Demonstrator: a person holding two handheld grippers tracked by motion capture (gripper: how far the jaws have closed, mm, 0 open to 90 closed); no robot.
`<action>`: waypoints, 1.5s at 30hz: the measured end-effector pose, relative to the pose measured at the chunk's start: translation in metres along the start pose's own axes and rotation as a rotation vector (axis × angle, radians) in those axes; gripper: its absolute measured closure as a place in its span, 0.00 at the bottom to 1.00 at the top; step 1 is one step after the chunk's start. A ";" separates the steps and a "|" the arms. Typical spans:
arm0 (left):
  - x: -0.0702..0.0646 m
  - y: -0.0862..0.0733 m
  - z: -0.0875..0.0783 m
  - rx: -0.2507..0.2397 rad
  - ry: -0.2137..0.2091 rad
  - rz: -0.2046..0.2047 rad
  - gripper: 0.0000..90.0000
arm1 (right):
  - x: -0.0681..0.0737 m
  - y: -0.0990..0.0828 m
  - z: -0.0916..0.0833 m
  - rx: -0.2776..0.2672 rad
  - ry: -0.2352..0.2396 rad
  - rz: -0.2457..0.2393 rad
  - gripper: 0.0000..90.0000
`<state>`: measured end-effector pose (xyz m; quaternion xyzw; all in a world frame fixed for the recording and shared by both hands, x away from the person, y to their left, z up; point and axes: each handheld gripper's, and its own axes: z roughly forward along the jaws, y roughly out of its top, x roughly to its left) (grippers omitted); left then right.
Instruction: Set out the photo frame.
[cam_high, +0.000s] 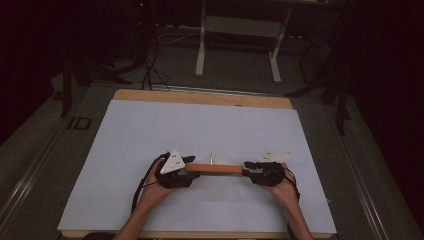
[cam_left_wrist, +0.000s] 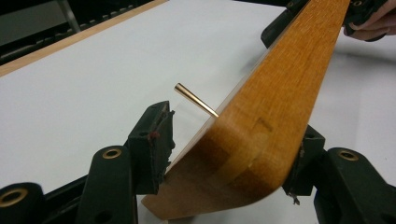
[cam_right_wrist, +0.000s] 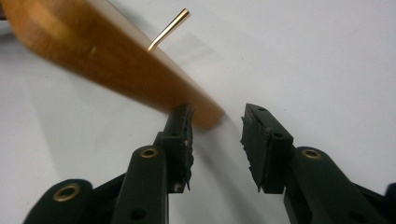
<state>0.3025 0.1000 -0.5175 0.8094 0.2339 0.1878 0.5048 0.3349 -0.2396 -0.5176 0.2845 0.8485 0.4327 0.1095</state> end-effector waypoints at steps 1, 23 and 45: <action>0.000 0.000 0.000 -0.001 0.001 -0.001 0.49 | 0.000 -0.001 0.000 0.000 0.004 0.001 0.68; 0.005 -0.003 0.000 0.014 0.017 -0.026 0.50 | 0.013 0.007 0.011 -0.044 0.042 -0.074 0.53; 0.007 -0.007 -0.001 0.018 0.042 -0.008 0.56 | 0.017 0.016 0.024 -0.094 0.032 -0.100 0.55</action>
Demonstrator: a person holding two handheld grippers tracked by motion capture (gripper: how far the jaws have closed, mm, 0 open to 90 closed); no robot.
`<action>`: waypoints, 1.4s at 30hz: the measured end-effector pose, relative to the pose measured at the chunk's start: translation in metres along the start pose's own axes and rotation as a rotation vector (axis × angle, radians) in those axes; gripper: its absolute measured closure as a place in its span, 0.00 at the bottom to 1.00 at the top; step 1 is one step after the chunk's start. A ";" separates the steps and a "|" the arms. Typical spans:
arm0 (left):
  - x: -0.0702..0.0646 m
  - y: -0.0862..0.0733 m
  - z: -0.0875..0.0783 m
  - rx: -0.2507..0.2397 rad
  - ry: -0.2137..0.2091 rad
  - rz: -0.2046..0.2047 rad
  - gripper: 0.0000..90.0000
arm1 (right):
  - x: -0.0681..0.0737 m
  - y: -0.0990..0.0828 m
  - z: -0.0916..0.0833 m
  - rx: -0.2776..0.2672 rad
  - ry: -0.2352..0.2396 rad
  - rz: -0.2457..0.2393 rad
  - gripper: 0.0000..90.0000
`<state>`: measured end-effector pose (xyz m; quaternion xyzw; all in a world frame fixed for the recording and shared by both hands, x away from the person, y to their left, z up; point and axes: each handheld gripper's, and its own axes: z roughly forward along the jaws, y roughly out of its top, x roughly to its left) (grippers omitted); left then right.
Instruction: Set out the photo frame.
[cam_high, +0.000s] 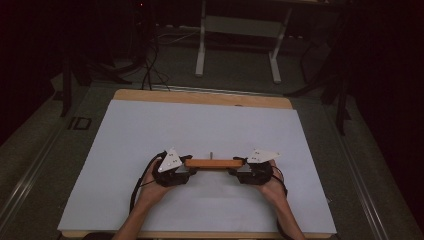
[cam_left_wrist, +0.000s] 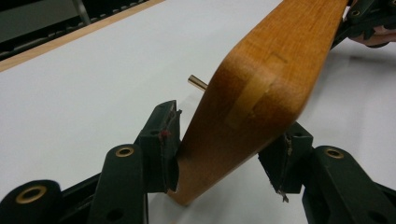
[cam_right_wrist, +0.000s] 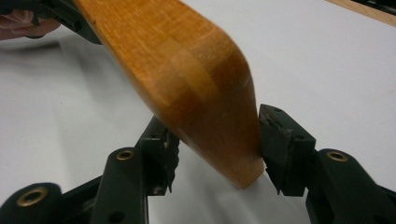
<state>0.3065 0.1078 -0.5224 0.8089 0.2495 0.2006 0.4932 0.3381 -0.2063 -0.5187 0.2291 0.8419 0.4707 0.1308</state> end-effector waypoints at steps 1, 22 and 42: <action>-0.001 0.000 0.000 0.000 0.008 0.004 0.56 | 0.000 0.000 0.000 -0.001 -0.001 -0.001 0.55; -0.006 0.001 0.001 0.015 0.069 0.072 0.59 | 0.005 0.000 -0.001 0.008 -0.046 -0.066 0.61; -0.004 0.005 -0.002 0.001 0.055 0.058 0.60 | 0.009 0.004 -0.004 0.008 -0.072 -0.097 0.62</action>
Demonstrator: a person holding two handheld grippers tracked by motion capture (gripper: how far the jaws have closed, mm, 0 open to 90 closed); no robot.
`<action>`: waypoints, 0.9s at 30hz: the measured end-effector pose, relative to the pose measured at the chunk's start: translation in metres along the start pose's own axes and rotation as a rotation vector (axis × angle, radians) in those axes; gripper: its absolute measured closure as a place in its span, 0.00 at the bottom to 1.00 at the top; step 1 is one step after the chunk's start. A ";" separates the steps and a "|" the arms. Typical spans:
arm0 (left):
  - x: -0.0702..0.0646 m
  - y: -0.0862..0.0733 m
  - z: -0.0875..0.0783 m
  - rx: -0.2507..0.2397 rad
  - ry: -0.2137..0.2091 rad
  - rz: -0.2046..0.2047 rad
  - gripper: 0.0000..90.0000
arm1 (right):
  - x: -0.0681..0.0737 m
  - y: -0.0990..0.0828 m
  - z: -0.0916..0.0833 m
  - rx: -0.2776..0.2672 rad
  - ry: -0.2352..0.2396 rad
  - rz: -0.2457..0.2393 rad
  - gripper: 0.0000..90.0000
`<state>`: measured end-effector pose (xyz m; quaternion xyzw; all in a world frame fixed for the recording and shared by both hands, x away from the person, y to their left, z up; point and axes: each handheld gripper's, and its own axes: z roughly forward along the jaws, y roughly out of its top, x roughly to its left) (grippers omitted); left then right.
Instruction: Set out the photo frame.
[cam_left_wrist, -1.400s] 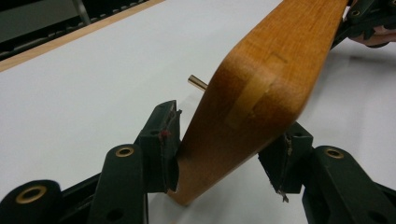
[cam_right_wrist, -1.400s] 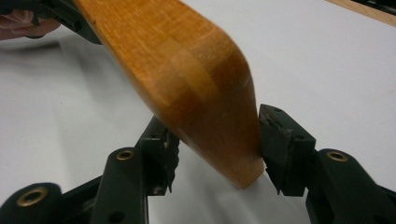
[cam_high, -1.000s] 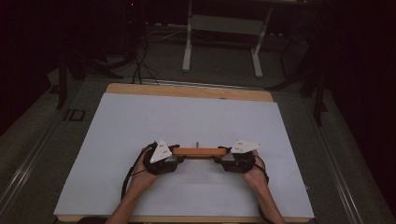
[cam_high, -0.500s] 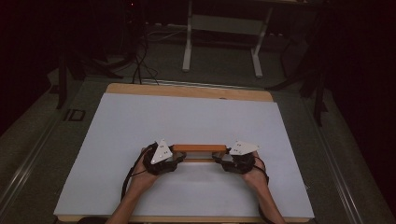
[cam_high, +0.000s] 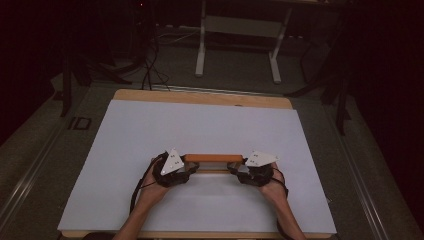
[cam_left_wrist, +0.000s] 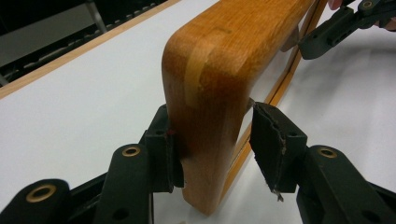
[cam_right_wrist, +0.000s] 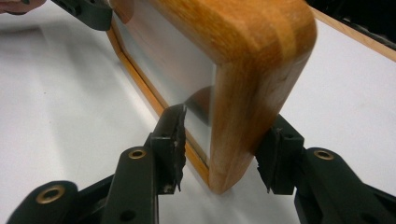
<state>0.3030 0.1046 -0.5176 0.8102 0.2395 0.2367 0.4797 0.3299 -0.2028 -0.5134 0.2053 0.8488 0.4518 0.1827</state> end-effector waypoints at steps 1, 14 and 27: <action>0.000 0.000 0.000 0.001 -0.002 -0.001 0.60 | 0.000 0.000 0.000 -0.001 -0.001 -0.002 0.62; 0.001 0.009 -0.003 0.012 -0.020 -0.029 0.60 | -0.001 0.005 -0.007 -0.011 0.003 -0.002 0.62; 0.002 0.013 -0.006 -0.010 -0.050 -0.081 0.60 | -0.003 0.007 -0.014 -0.027 0.024 0.022 0.62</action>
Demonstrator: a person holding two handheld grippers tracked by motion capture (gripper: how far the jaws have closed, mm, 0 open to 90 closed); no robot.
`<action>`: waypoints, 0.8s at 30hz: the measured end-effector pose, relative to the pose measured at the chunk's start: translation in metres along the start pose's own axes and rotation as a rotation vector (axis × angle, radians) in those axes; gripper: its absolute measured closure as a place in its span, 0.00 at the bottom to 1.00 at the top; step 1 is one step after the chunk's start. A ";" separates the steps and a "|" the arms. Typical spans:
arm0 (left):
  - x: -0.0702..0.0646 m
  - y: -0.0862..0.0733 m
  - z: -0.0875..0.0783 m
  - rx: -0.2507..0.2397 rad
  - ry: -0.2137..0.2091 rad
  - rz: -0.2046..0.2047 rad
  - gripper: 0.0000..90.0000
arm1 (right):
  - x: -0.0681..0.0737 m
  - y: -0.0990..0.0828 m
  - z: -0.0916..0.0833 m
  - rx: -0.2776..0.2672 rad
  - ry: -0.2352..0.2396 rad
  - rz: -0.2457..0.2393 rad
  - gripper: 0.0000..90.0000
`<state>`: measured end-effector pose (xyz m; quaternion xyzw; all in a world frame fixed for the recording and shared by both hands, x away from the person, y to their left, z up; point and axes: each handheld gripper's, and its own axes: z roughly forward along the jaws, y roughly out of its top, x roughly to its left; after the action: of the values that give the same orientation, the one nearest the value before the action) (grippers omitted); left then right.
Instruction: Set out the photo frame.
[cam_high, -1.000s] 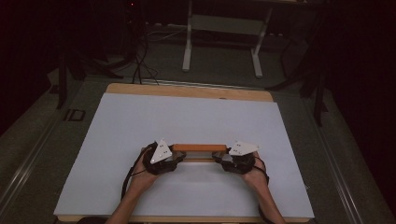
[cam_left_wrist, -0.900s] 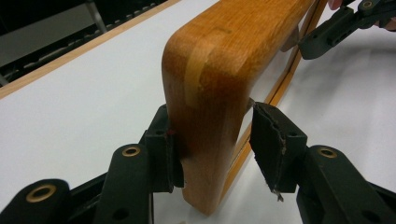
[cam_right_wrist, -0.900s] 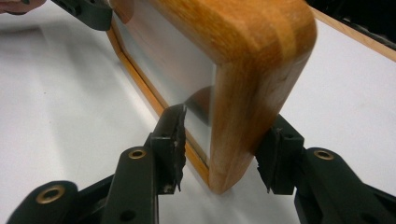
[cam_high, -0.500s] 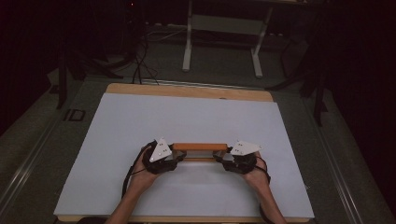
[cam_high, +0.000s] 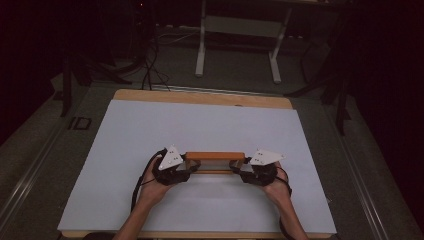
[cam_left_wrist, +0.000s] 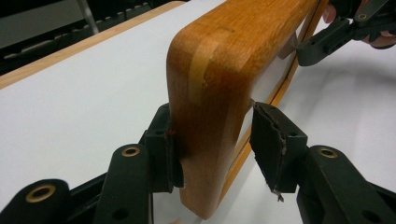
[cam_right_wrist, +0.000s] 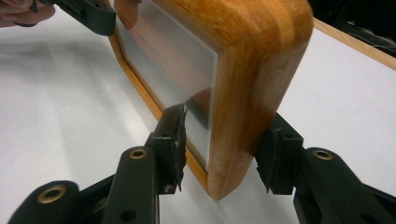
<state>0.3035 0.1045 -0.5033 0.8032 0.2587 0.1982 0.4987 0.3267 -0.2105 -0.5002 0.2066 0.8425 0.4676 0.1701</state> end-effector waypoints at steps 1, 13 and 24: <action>0.000 0.000 0.000 -0.001 -0.003 -0.003 0.60 | 0.000 0.000 0.000 0.000 0.001 0.003 0.62; 0.005 0.003 0.000 -0.001 -0.037 -0.050 0.60 | -0.003 0.001 -0.004 -0.016 0.017 0.037 0.63; 0.010 0.004 0.003 0.009 -0.078 -0.109 0.60 | -0.006 0.000 -0.006 -0.024 0.038 0.078 0.63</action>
<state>0.3141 0.1073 -0.5006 0.7973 0.2832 0.1380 0.5148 0.3293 -0.2174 -0.4964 0.2281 0.8312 0.4878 0.1381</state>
